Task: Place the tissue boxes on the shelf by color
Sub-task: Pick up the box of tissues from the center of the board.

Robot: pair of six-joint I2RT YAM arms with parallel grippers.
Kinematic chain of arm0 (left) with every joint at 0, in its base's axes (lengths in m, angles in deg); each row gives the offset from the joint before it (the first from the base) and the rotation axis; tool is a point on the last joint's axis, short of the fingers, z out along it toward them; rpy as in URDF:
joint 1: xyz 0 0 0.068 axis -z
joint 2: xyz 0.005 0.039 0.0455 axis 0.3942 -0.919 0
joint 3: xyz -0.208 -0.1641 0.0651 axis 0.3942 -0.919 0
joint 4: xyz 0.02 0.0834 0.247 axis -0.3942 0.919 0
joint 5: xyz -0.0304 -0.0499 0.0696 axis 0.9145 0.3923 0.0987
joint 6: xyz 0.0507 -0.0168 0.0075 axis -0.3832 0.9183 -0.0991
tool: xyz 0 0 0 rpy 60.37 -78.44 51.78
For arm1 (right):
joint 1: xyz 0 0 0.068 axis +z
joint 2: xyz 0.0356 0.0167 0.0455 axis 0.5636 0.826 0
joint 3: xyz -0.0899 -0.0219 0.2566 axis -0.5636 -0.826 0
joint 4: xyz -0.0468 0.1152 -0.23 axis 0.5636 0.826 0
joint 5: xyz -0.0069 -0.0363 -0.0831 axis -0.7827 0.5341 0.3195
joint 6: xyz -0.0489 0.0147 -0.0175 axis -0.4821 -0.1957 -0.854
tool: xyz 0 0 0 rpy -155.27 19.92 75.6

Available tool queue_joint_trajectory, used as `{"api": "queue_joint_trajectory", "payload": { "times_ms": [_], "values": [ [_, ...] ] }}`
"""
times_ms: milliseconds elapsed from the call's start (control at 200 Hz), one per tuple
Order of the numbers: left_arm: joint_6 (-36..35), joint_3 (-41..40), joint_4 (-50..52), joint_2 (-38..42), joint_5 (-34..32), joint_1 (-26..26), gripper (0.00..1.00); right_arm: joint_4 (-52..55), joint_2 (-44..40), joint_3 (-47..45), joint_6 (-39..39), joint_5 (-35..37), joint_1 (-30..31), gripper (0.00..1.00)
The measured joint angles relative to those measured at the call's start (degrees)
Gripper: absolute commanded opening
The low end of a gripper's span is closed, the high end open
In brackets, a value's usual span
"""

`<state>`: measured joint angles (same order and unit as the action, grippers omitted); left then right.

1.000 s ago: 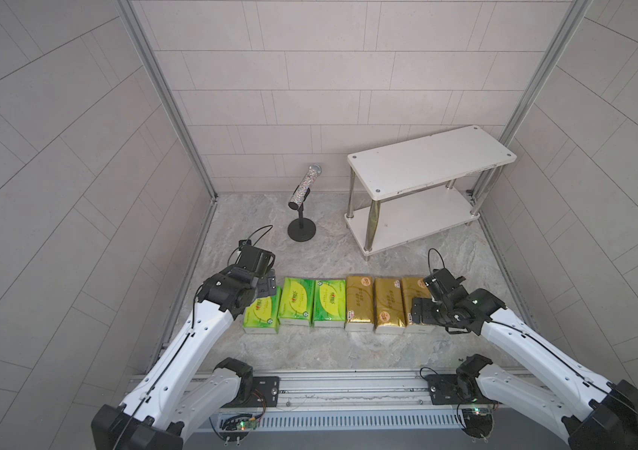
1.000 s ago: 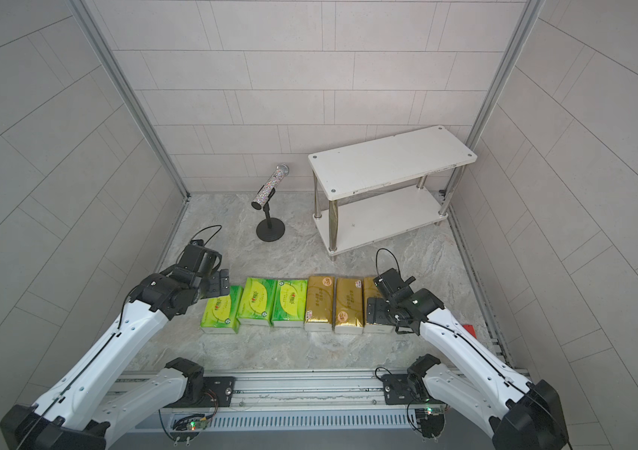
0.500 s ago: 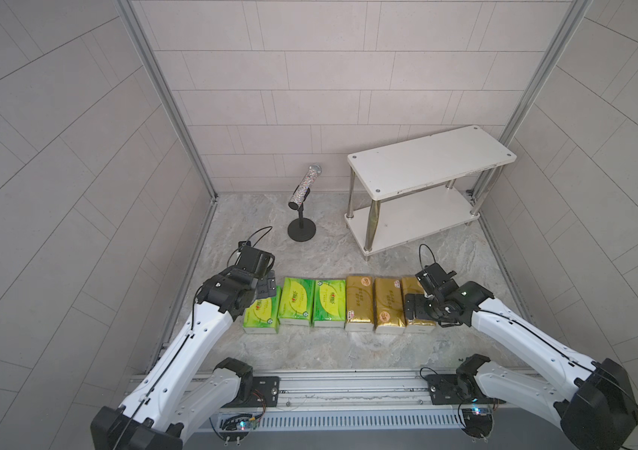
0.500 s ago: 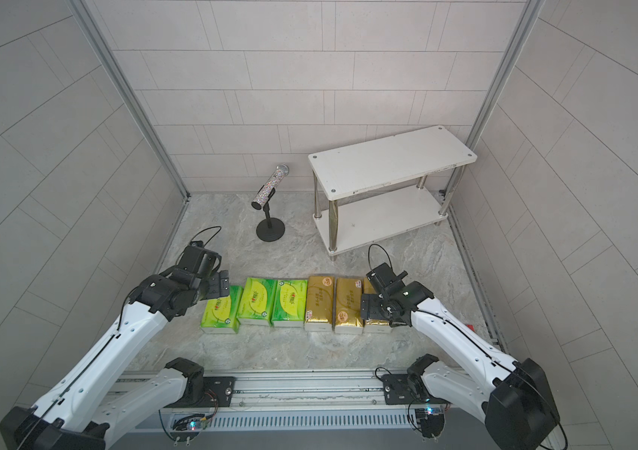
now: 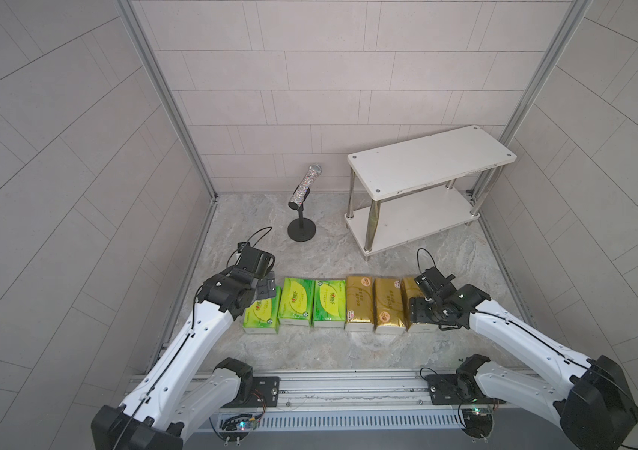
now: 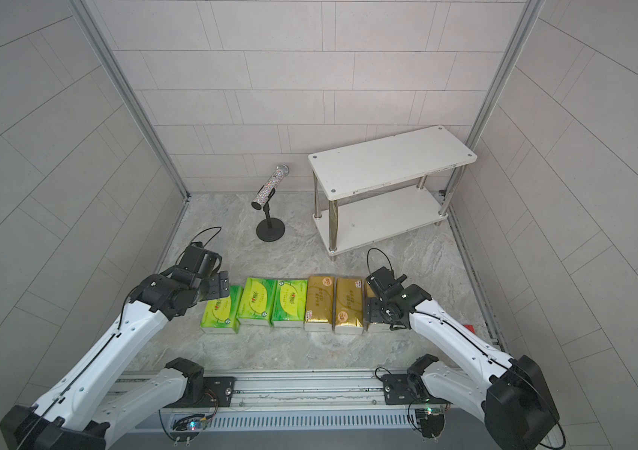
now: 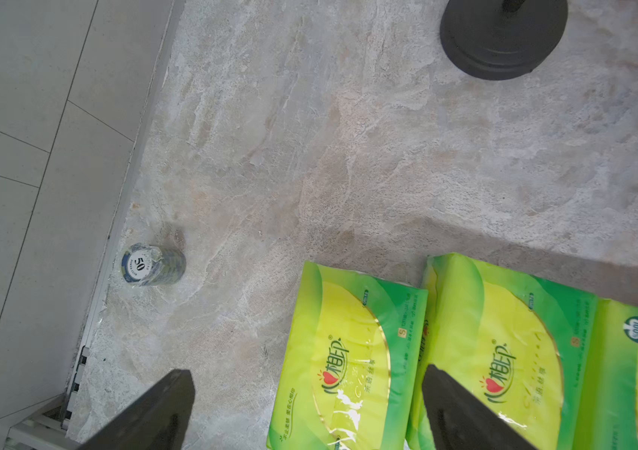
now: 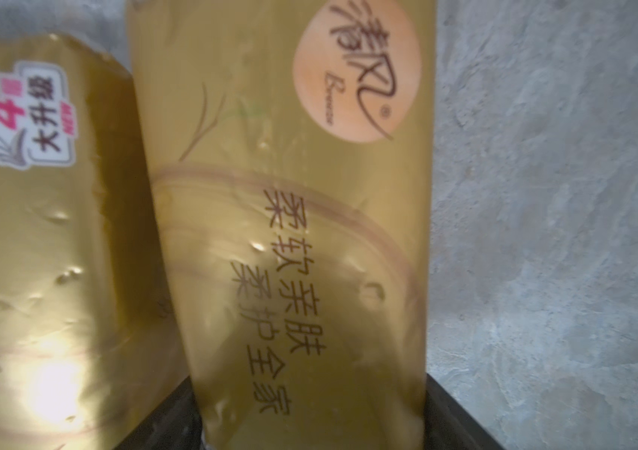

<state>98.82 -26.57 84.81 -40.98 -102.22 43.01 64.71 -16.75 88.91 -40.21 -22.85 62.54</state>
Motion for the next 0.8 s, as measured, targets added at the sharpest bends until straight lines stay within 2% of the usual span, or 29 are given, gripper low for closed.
{"api": "queue_joint_trajectory", "payload": {
  "times_ms": [185, 380, 545, 685, 800],
  "values": [
    [0.0, 1.1, 0.2, -0.7, 0.2, 0.0, 1.0, -0.2, 4.7, 3.0, -0.9, 2.4, -5.5, 0.8],
    [0.1, 1.5, 0.3, -1.7, 0.3, 0.0, 1.0, -1.9, 11.1, 8.1, -6.1, 0.2, -11.2, 0.8],
    [0.0, 2.1, 0.4, -2.4, 0.4, 0.0, 1.0, -3.3, 17.7, 12.3, -11.6, -3.2, -11.9, 0.92],
    [0.0, 2.3, 0.7, -2.5, 0.4, 0.0, 1.0, -4.1, 18.0, 12.5, -13.8, -5.2, -11.9, 0.98],
    [0.0, 2.9, 1.2, -2.5, 0.4, 0.0, 1.0, -5.3, 14.2, 10.9, -14.4, -5.6, -11.9, 1.0]
  ]
}}
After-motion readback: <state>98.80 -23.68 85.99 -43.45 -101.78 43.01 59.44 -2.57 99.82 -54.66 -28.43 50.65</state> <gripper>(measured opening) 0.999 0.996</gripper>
